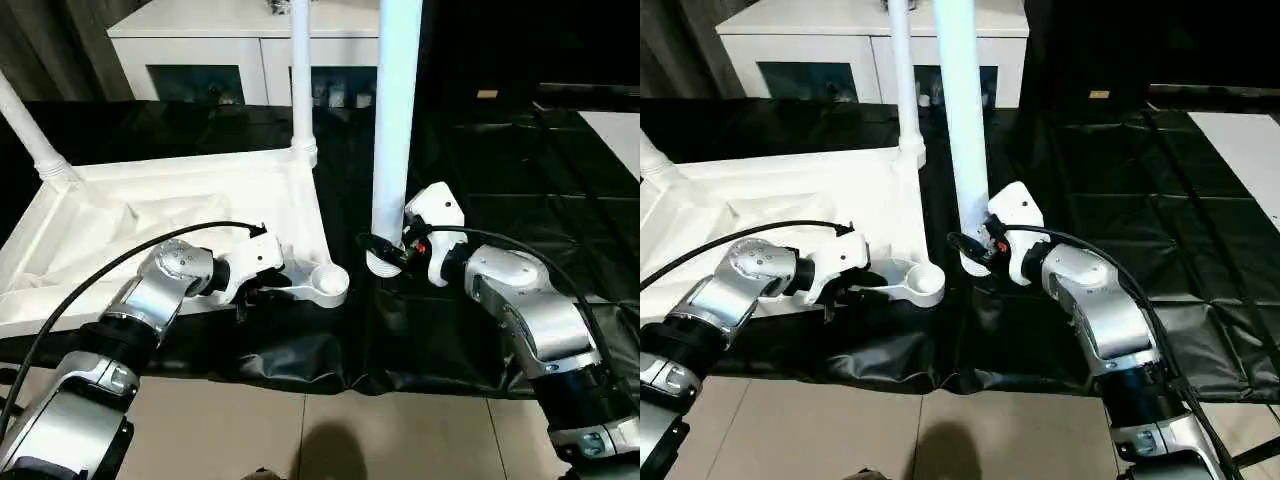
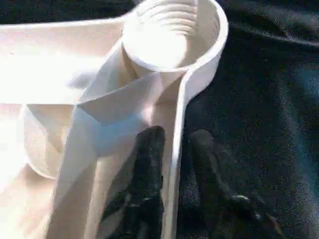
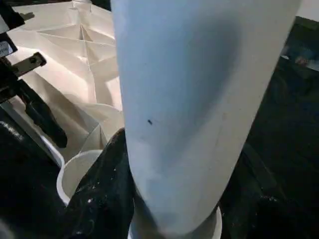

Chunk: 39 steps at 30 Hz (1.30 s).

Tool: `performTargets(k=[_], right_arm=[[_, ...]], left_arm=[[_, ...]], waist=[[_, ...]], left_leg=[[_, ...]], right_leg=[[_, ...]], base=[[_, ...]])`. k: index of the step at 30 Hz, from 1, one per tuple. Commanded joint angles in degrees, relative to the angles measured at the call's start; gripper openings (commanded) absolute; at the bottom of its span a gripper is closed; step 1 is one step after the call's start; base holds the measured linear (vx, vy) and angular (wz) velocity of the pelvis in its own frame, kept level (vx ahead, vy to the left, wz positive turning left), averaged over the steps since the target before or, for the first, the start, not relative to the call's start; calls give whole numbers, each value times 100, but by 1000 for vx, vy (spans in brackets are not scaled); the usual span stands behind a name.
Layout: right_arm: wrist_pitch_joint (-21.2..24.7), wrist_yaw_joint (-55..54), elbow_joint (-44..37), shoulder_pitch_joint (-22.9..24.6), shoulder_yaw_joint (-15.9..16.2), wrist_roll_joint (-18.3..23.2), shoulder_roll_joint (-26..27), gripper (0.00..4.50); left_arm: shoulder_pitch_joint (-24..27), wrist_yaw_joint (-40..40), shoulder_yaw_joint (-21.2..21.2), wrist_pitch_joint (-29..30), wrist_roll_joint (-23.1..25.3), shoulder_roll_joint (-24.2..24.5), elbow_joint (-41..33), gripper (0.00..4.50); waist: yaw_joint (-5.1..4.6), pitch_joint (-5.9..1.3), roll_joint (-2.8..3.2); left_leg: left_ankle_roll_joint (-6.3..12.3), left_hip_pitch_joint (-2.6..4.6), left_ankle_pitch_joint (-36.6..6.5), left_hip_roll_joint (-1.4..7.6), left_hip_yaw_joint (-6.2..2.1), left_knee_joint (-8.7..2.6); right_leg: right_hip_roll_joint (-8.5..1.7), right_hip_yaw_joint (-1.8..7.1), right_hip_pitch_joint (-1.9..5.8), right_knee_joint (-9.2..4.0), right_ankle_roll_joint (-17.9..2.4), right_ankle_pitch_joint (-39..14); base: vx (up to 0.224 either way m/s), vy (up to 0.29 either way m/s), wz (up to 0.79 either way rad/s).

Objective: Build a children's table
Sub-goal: Insert table leg to table base

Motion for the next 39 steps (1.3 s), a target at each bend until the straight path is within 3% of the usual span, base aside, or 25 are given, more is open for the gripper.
performTargets(k=[1, 9, 12, 23, 26, 28, 39], right_arm=[[-79, 44, -183, 12, 13, -21, -43, 186], [-104, 105, -174, 4, 26, -19, -64, 186], [-103, 111, -178, 1, 24, -13, -62, 186], [166, 166, -290, 84, -93, 290, 61, 186], [184, 173, -289, 70, -99, 303, 69, 186], [197, 175, -297, 70, -88, 305, 85, 186], [263, 189, -401, 104, -67, 380, 44, 186]], left_arm=[[-90, -73, -71, -58, 82, 73, 56, 85], [-142, -218, -206, -202, 269, 137, 266, 11], [-155, -211, -176, -205, 253, 117, 295, 4], [124, -398, -158, -115, 230, 253, 65, 4], [149, -303, 7, 28, 82, 191, 63, 60], [134, -199, 146, 114, -29, 123, 99, 63], [121, -164, 264, -38, -92, 97, 259, 71]], waist=[[-8, -393, 20], [-14, -398, 12], [-16, -399, 13], [-33, -385, 10], [-42, -376, 12], [-52, -370, -8], [-17, -372, 25]], left_leg=[[143, 144, -877, 564, -253, -478], [167, 139, -816, 564, -253, -473], [188, 138, -795, 568, -253, -473], [148, 146, -919, 585, -254, -499], [99, 151, -987, 577, -247, -506], [87, 153, -1026, 570, -240, -506], [59, 159, -1056, 575, -250, -516]], right_leg=[[-646, 323, 240, -358, -1480, 74], [-656, 321, 246, -343, -1531, 256], [-657, 318, 248, -342, -1535, 228], [-664, 326, 238, -355, -1550, 74], [-654, 324, 229, -358, -1550, -43], [-655, 329, 224, -374, -1555, -106], [-654, 335, 211, -384, -1487, -107]], base=[[0, 0, 0], [0, 0, 0], [0, 0, 0], [0, 0, 0], [0, 0, 0], [0, 0, 0], [0, 0, 0]])
